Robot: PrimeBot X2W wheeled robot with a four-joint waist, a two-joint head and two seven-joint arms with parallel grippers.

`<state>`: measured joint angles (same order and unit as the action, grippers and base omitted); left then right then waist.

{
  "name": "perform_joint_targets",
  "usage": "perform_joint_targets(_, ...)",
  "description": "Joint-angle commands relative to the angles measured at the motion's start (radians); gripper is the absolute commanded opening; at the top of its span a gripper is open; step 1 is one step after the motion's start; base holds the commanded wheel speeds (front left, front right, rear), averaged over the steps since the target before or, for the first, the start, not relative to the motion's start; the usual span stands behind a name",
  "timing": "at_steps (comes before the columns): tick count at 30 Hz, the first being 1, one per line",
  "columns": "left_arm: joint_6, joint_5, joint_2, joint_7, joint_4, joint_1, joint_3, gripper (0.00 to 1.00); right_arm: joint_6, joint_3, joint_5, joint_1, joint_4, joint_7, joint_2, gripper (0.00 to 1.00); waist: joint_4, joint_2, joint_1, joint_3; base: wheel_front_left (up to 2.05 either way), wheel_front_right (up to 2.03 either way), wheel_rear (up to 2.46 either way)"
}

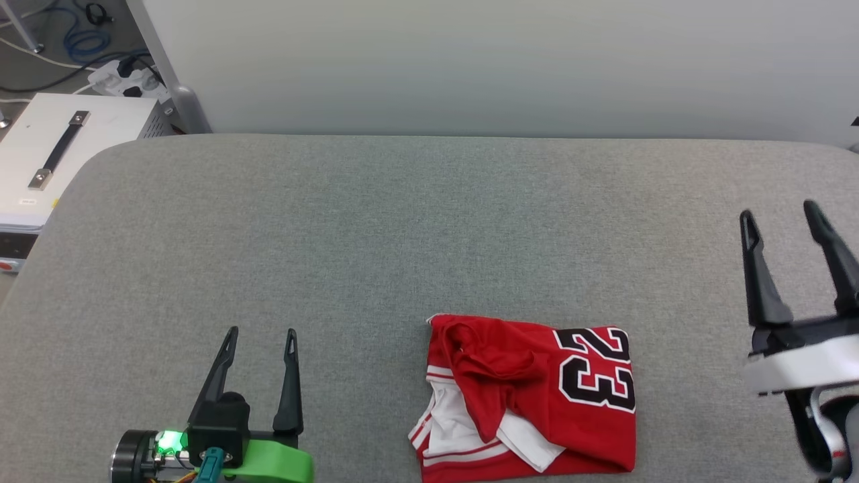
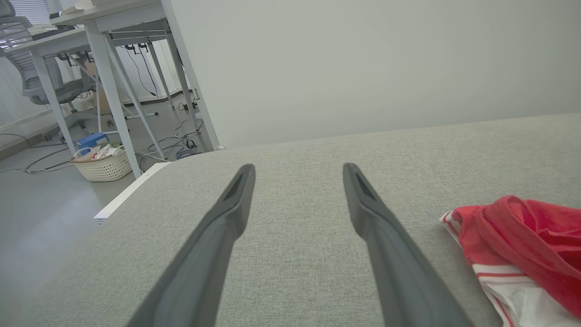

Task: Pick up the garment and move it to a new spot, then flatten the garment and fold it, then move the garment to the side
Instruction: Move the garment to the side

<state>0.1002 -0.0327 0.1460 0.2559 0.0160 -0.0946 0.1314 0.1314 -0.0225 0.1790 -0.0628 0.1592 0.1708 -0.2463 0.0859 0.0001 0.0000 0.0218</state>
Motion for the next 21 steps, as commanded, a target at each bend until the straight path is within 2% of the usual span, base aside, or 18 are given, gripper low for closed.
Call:
perform_joint_targets(1,-0.004,0.010,-0.007,0.006,-0.001,0.019,-0.002,1.00,-0.001,0.009,0.025,-0.042,0.007,-0.032,-0.022,1.00,0.006,-0.0001,0.0000,0.012,0.00,0.00,0.00)
perform_joint_targets(9,-0.003,0.011,-0.017,0.006,-0.001,0.036,-0.002,1.00,-0.001,0.144,0.198,-0.189,-0.014,-0.336,-0.149,1.00,0.012,-0.0001,0.0000,0.040,0.00,0.00,0.00)
perform_joint_targets(15,-0.004,0.011,-0.023,0.006,-0.001,0.052,-0.001,1.00,-0.001,0.245,0.339,-0.229,-0.058,-0.607,-0.223,1.00,0.016,-0.0001,0.0000,0.063,0.00,0.00,0.00)
perform_joint_targets(21,-0.005,0.012,-0.030,0.006,-0.004,0.070,0.001,1.00,-0.001,0.313,0.482,-0.233,-0.099,-0.812,-0.275,1.00,0.024,-0.0001,0.0000,0.095,0.00,0.00,0.00)
